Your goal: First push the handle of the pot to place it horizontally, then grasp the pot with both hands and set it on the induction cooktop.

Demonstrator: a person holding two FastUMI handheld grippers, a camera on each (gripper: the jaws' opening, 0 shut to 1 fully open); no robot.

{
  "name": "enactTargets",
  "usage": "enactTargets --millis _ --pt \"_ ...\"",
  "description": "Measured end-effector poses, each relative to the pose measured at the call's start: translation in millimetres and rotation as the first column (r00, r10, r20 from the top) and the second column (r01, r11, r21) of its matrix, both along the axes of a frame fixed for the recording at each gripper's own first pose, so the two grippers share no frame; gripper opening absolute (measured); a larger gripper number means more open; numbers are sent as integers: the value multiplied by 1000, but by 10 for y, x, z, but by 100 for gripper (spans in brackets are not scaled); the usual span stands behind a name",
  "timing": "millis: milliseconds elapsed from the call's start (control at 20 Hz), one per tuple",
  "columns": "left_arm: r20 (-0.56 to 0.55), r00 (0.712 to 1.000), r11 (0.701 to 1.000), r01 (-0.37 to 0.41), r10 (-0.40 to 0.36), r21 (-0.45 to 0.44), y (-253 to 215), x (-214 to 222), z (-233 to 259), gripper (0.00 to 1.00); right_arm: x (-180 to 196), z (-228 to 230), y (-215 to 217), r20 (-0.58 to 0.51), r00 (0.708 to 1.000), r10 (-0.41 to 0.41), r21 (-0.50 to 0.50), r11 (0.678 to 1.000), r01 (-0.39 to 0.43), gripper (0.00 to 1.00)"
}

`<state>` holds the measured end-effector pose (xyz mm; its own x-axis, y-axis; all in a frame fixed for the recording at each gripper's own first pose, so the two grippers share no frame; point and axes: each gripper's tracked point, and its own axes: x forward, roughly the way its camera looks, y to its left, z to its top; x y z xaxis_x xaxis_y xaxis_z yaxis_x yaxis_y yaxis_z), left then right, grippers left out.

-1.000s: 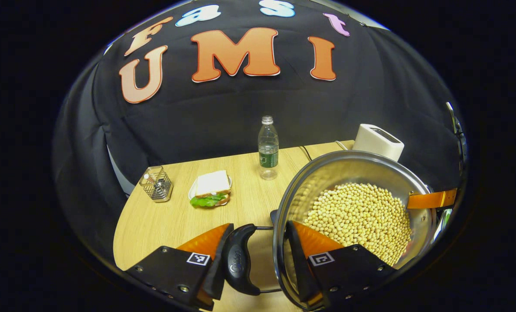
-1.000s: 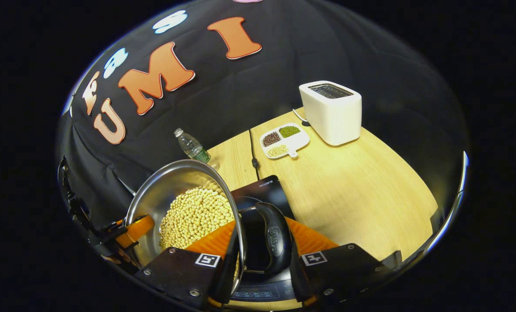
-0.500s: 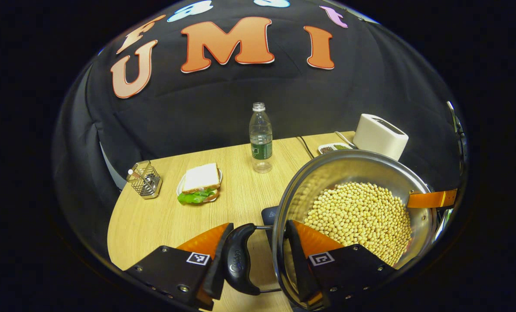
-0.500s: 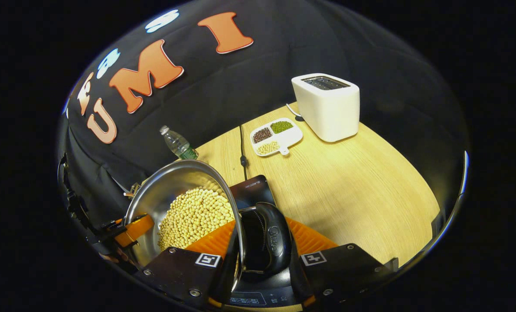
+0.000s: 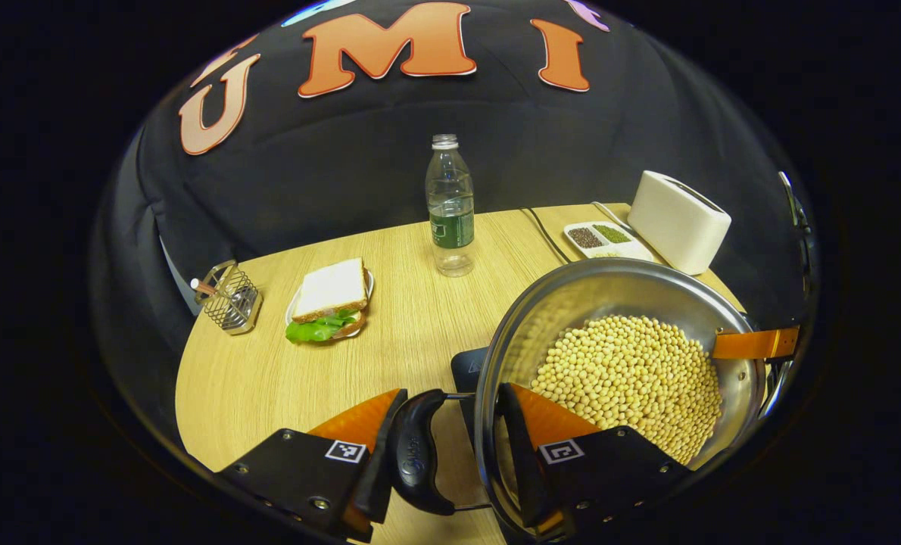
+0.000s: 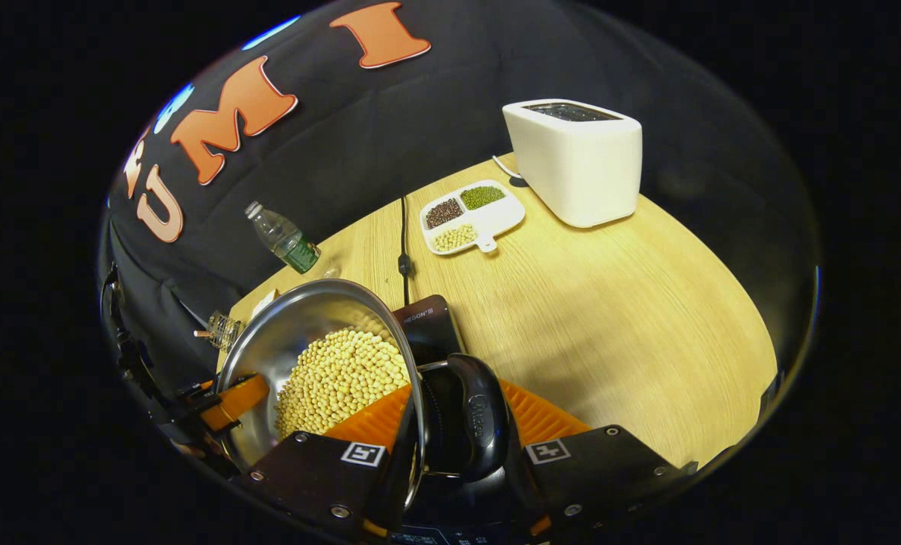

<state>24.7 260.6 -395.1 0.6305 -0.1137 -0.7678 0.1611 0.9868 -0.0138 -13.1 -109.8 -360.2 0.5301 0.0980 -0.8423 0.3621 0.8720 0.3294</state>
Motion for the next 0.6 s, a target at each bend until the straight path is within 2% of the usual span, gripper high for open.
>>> enactTargets --millis 150,200,250,600 --pt "4 1000 1000 2 -2 -2 11 -8 -1 68 38 -11 -19 5 1000 5 0 1000 -5 53" --pt "2 1000 1000 2 -2 -2 30 -8 8 65 46 3 -37 5 1000 4 -1 1000 -4 53" --pt "-2 1000 1000 0 0 -6 30 -25 15 68 71 6 -47 7 1000 2 -1 1000 -2 53" --pt "-40 999 999 -19 18 -34 86 -105 -45 71 101 -7 -97 2 1000 -4 -24 1000 4 54"
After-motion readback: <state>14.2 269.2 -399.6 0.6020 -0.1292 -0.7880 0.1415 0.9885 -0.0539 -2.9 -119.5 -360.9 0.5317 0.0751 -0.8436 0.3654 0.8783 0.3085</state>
